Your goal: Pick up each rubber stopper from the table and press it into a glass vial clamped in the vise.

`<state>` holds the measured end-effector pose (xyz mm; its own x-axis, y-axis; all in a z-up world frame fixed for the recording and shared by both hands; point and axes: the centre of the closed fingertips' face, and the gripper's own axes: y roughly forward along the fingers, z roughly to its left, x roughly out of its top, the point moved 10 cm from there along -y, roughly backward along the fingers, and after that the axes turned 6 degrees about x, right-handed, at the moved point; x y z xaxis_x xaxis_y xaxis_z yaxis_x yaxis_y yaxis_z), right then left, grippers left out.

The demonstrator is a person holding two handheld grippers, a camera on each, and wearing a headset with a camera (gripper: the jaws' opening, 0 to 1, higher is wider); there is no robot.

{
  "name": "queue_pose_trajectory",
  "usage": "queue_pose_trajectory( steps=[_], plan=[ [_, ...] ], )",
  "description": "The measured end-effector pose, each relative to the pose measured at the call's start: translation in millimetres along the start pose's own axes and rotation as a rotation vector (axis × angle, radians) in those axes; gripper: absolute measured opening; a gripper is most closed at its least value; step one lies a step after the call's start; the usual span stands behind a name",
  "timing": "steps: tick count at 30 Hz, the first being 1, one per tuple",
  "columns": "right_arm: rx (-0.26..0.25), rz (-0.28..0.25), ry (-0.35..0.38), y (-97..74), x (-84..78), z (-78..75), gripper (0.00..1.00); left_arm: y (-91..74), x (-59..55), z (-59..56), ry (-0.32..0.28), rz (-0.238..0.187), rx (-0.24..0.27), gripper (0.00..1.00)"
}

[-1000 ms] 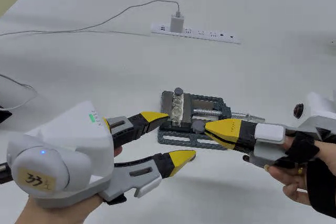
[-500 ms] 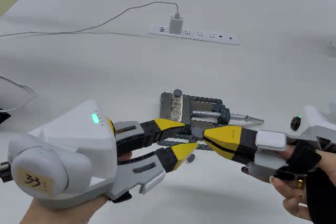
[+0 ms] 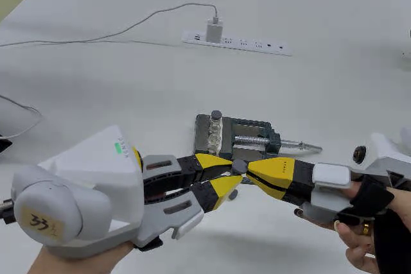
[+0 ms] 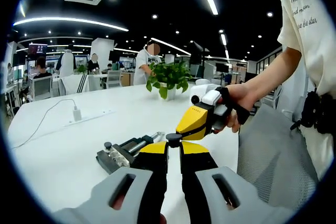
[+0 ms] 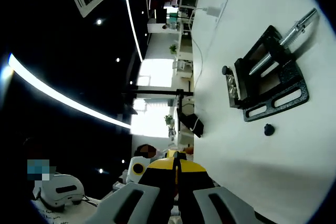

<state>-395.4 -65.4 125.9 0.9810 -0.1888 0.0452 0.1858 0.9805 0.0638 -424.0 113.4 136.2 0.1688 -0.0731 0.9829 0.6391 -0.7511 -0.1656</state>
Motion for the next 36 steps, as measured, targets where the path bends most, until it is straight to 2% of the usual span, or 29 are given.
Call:
queue_pose_trajectory(
  steps=[10,25,31,36],
  plan=[
    [0.023,-0.003,0.047,-0.5,-3.9,-0.2,0.00,-1.1,0.7,-1.1,0.005,0.001,-0.012,0.05],
    [0.037,-0.008,0.047,0.2,-4.8,-0.5,0.00,-0.5,0.8,-1.2,0.001,-0.004,-0.015,0.05],
    [0.037,-0.005,0.008,0.0,-5.7,-0.3,0.00,-0.3,0.8,-0.9,-0.004,-0.001,-0.022,0.05],
    [0.022,-0.009,-0.137,-0.8,-5.1,-0.4,0.00,-0.3,0.3,-0.8,-0.005,-0.001,-0.021,0.04]
  ],
)
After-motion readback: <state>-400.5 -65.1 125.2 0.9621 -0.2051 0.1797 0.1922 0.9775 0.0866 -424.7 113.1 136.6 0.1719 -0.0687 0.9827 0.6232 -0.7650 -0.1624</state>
